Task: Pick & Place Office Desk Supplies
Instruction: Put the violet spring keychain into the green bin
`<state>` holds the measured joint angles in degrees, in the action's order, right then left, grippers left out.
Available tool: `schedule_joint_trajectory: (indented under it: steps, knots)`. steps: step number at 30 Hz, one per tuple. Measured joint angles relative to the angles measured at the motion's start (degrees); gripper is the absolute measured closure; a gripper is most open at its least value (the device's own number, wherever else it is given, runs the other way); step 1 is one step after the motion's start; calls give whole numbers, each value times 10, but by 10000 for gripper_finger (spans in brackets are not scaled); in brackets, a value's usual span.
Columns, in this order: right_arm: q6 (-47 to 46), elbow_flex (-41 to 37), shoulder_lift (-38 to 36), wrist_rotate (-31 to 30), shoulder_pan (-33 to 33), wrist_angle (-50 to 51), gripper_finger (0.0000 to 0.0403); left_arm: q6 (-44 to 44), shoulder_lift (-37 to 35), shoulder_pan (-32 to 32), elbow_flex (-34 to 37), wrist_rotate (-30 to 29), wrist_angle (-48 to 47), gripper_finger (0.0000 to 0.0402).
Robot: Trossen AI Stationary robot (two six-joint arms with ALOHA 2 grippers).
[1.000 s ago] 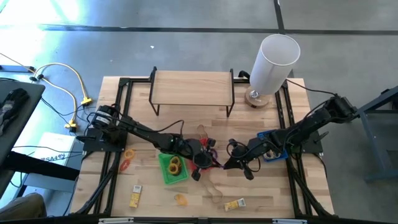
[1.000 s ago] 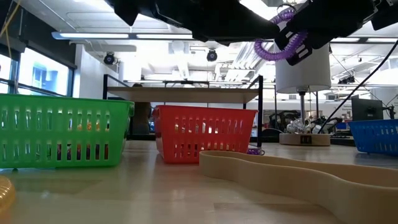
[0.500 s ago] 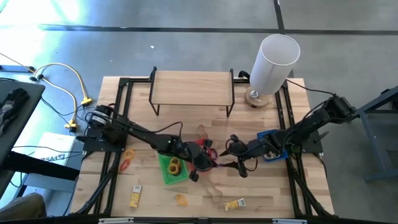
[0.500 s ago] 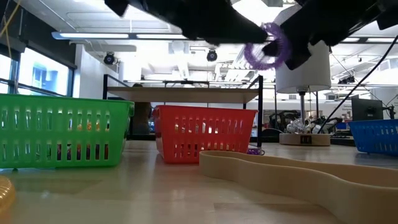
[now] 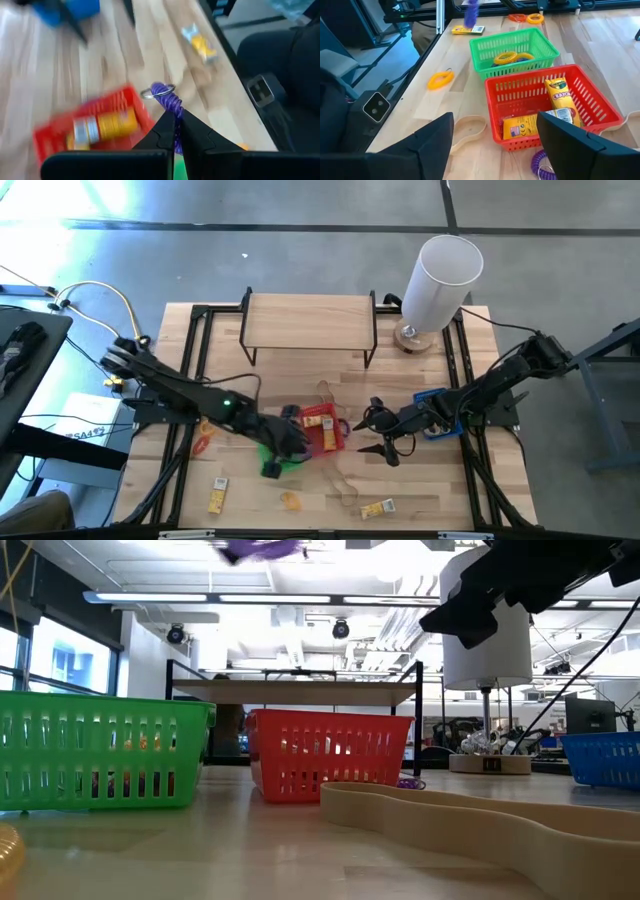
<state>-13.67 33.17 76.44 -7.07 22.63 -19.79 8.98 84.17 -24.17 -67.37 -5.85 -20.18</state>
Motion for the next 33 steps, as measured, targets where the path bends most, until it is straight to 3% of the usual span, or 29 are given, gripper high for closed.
schedule_joint_trajectory:
  steps: [5, 11, 23, 33]
  knots:
    - [0, 0, 0, 0, 0, -1, 128, 91, -39, -15, 0, -1, -115, 397]
    - [-2, 0, 0, 0, 0, -1, 128, 128, -28, -7, 2, 50, -218, 397]
    - [-15, 0, 0, 0, 3, -2, 128, 134, -26, 28, 118, 64, -126, 397]
    - [-13, 0, 0, -3, 4, -2, 128, 177, -26, 38, 144, 61, -122, 397]
